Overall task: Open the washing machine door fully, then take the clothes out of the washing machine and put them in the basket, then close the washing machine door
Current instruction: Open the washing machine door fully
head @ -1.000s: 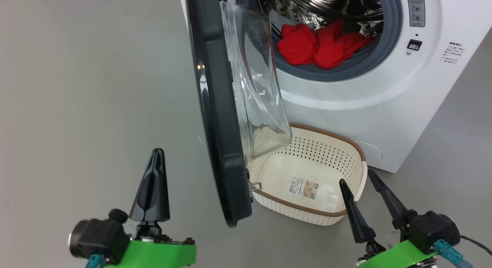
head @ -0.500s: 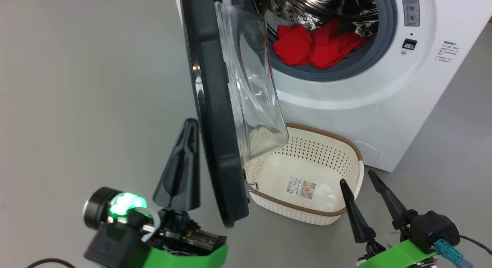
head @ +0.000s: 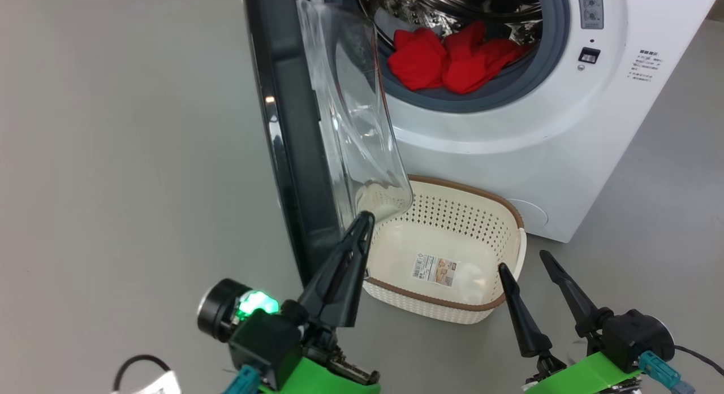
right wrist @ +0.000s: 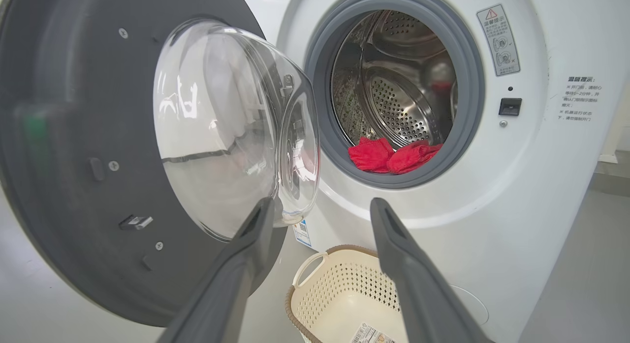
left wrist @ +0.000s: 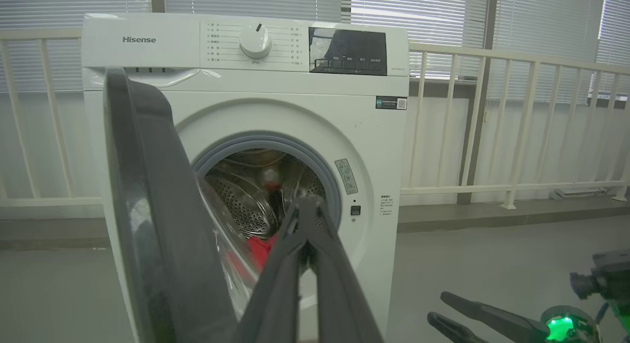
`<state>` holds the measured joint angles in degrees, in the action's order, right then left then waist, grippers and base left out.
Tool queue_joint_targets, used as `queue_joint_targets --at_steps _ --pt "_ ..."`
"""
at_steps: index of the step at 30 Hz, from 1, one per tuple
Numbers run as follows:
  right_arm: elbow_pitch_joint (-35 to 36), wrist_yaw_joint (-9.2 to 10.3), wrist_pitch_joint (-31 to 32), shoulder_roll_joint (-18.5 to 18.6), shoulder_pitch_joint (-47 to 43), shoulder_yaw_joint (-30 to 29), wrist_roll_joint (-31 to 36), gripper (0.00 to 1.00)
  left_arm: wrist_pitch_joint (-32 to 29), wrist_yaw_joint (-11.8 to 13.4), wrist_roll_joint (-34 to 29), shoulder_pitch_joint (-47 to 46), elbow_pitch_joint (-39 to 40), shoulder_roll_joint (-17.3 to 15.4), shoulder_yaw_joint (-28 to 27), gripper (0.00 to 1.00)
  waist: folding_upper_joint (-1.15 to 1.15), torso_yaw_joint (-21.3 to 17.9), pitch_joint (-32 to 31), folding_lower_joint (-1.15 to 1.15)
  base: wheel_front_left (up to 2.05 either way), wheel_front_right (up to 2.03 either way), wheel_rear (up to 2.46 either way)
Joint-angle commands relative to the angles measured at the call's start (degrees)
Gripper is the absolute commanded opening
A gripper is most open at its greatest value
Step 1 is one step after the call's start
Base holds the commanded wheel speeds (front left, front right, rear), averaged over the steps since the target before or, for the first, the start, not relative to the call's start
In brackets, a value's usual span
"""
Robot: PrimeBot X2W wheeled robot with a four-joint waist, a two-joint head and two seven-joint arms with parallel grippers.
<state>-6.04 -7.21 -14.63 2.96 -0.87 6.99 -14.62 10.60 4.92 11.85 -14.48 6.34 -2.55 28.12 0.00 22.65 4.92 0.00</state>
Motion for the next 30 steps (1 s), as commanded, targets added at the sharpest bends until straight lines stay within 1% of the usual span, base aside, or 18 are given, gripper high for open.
queue_joint_targets --at_steps 1,4,7,8,11,16,24,30 --pt "1.4 -0.28 -0.4 -0.1 2.3 1.7 -0.5 1.00 0.0 -0.5 0.4 -2.7 0.1 -0.3 -1.2 0.00 0.00 -0.2 0.2 0.00 0.00 0.00 0.00" --pt "1.3 -0.28 -0.4 -0.1 2.5 1.8 -0.5 1.00 0.4 -0.8 0.8 -3.7 -3.5 -0.3 -0.6 0.00 0.00 -0.5 0.5 0.00 0.00 0.00 0.00" --pt "1.2 -0.28 -0.4 -0.1 2.7 2.0 -0.6 1.00 0.7 -0.4 1.5 -4.4 -7.1 -0.3 -0.7 0.00 0.00 -1.0 0.8 0.00 0.00 0.00 0.00" --pt "1.2 -0.28 -0.4 -0.1 2.7 2.0 -0.6 1.00 0.7 -0.4 1.5 -4.4 -7.1 -0.3 -0.7 0.00 0.00 -1.0 0.8 0.00 0.00 0.00 0.00" --pt "1.2 -0.28 -0.4 -0.1 2.8 2.0 -0.6 1.00 0.2 0.8 2.1 -4.8 -10.2 -0.3 -1.0 0.00 0.00 -1.4 1.0 0.00 0.00 0.00 0.00" --pt "1.1 -0.28 -0.4 -0.1 2.8 1.7 -0.5 1.00 0.8 2.5 2.5 -5.5 -13.1 -0.3 -1.6 0.00 0.00 -1.5 1.1 0.00 0.00 0.00 0.00" --pt "1.0 -0.28 -0.4 -0.1 2.5 1.8 -0.5 1.00 0.6 5.0 3.9 -5.2 -15.0 -0.3 -2.6 0.00 0.00 -0.4 0.7 0.00 0.00 0.00 0.00" --pt "1.1 -0.28 -0.4 -0.1 2.1 2.1 -0.5 1.00 0.8 6.6 4.6 -3.9 -14.6 -1.3 -4.3 0.00 0.00 0.9 0.4 0.00 0.00 0.00 0.00"
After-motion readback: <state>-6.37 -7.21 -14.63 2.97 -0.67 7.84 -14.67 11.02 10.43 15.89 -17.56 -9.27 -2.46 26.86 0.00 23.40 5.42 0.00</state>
